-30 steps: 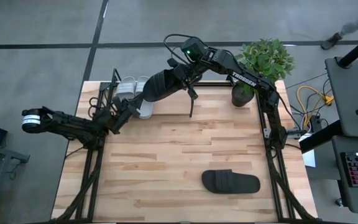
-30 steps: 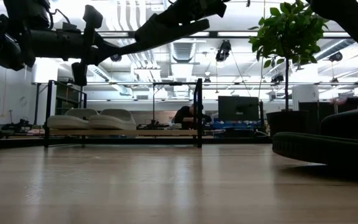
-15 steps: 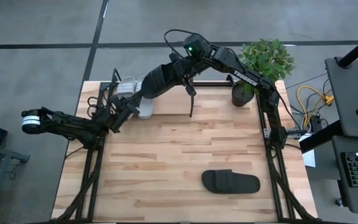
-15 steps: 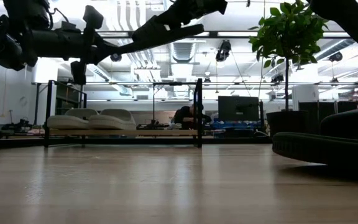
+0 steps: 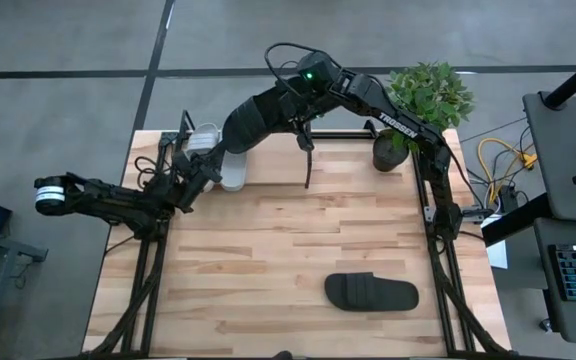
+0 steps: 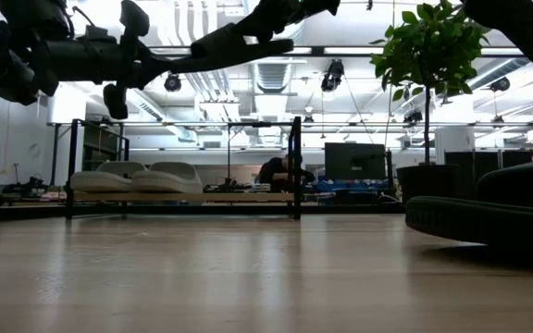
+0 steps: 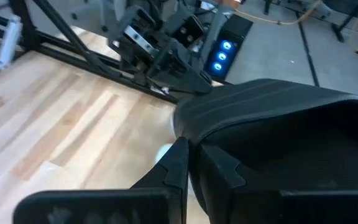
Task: Pick and place slides into the shelf
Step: Put the top black slides on the shelf
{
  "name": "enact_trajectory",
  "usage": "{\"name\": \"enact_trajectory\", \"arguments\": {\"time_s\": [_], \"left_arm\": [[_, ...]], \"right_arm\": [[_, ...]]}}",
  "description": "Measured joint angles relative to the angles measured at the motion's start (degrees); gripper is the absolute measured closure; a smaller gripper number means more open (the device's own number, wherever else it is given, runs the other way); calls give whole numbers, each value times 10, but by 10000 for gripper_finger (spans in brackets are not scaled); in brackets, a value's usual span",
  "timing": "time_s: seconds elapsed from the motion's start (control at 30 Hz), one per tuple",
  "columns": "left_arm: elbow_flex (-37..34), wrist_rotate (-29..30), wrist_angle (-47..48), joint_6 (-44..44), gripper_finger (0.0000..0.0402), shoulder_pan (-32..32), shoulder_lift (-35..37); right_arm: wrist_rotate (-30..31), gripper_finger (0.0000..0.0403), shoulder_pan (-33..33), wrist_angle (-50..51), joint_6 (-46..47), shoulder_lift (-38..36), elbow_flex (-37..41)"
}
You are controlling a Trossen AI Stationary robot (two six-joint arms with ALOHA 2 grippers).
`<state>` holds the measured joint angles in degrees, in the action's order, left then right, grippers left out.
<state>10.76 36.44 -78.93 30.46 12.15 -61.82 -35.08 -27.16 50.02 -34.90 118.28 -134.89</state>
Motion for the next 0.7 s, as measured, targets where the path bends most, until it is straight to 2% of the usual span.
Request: {"name": "enact_trajectory", "arguments": {"time_s": [0.7], "left_arm": [[-1, -7, 2, 2, 401, 2, -6]], "right_arm": [[2, 375, -1, 0, -5, -8, 0]]}}
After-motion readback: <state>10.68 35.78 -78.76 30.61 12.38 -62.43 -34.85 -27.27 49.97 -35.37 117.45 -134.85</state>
